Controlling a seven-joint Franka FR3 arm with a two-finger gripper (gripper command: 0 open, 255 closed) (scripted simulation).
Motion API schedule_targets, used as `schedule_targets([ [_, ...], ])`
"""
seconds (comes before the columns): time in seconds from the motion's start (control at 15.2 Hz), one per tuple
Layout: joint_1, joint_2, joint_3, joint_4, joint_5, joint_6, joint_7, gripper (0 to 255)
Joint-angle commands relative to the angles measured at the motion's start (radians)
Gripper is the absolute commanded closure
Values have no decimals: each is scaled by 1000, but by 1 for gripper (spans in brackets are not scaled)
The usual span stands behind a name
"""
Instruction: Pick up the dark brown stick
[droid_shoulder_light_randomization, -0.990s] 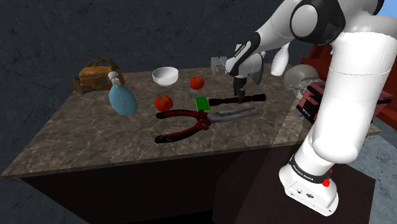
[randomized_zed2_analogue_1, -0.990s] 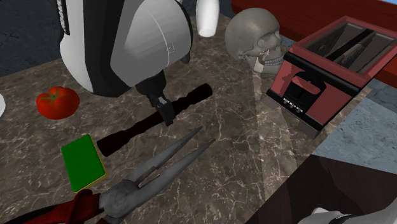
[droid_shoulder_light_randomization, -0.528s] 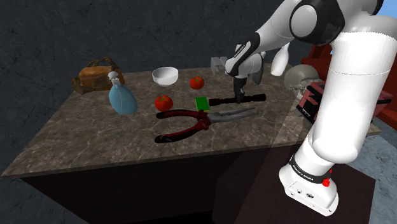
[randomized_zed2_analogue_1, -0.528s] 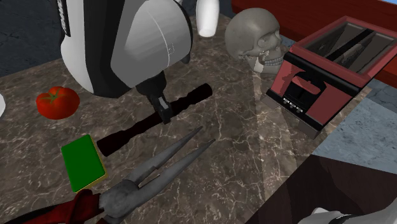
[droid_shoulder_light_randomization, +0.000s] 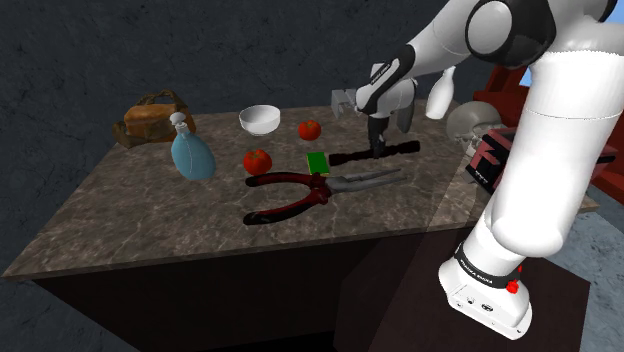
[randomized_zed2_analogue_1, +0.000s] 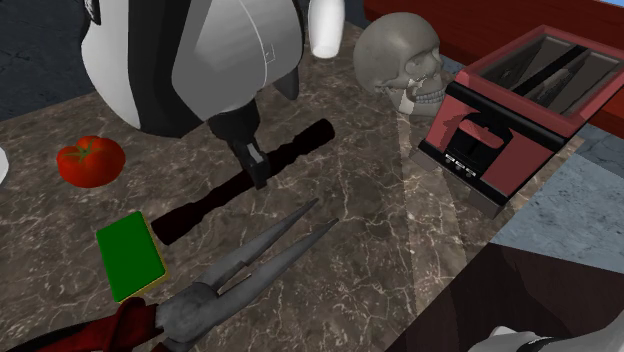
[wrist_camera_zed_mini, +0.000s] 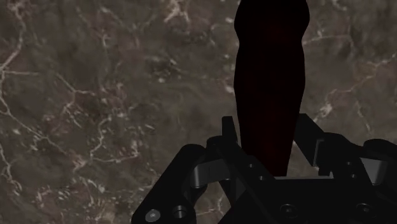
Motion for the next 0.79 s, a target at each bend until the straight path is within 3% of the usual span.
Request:
schedule_targets([
  [0.0, 5, -22, -6, 7, -17, -25, 13, 255],
  [0.73, 19, -117, -21, 40, -87, -139, 61, 255],
])
